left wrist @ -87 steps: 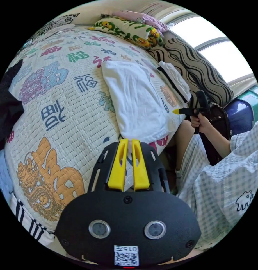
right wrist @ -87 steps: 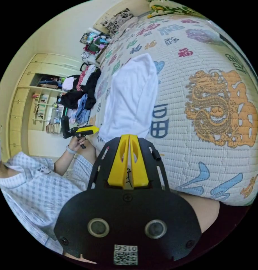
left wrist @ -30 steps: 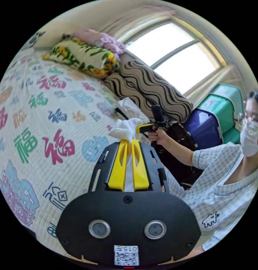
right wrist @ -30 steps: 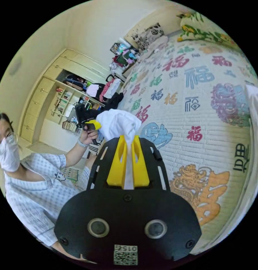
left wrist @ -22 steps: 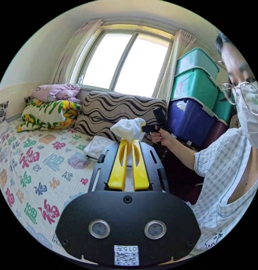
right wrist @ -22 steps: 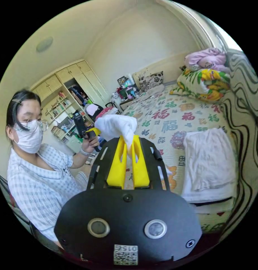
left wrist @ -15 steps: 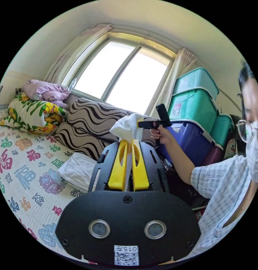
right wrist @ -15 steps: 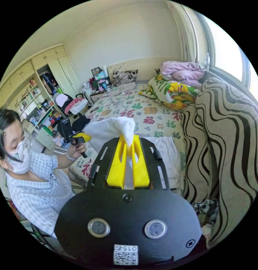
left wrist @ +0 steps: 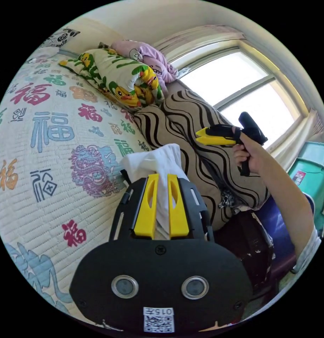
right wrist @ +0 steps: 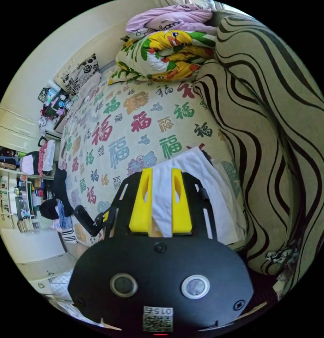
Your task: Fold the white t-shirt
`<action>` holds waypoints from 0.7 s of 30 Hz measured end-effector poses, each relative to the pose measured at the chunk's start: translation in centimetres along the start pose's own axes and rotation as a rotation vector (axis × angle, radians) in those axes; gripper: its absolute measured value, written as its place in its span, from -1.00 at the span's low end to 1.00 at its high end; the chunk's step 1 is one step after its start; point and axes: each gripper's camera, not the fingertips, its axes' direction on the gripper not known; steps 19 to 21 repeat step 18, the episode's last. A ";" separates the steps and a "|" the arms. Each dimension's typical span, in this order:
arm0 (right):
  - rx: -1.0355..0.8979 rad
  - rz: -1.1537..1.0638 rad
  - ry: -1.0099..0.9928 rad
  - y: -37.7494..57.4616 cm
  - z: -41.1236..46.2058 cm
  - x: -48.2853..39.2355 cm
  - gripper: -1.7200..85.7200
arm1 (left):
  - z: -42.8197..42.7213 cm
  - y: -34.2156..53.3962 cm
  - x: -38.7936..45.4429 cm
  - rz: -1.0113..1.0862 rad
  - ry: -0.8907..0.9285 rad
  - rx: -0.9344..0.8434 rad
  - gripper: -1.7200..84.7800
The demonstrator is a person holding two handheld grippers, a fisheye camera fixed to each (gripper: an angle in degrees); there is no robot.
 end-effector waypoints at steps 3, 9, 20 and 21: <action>0.116 -0.047 -0.170 1.5 -2.9 -5.6 -0.78 | -6.5 2.6 -0.4 -0.031 0.017 0.056 -0.87; 0.242 -0.270 -0.271 8.5 -7.9 -20.7 -0.79 | -23.2 9.6 -0.5 -0.072 -0.096 0.087 -0.90; 0.097 -0.594 -0.407 21.0 0.3 -35.3 -0.79 | -53.9 22.4 0.5 -0.169 -0.541 0.233 -0.79; 0.097 -0.594 -0.407 21.0 0.3 -35.3 -0.79 | -53.9 22.4 0.5 -0.169 -0.541 0.233 -0.79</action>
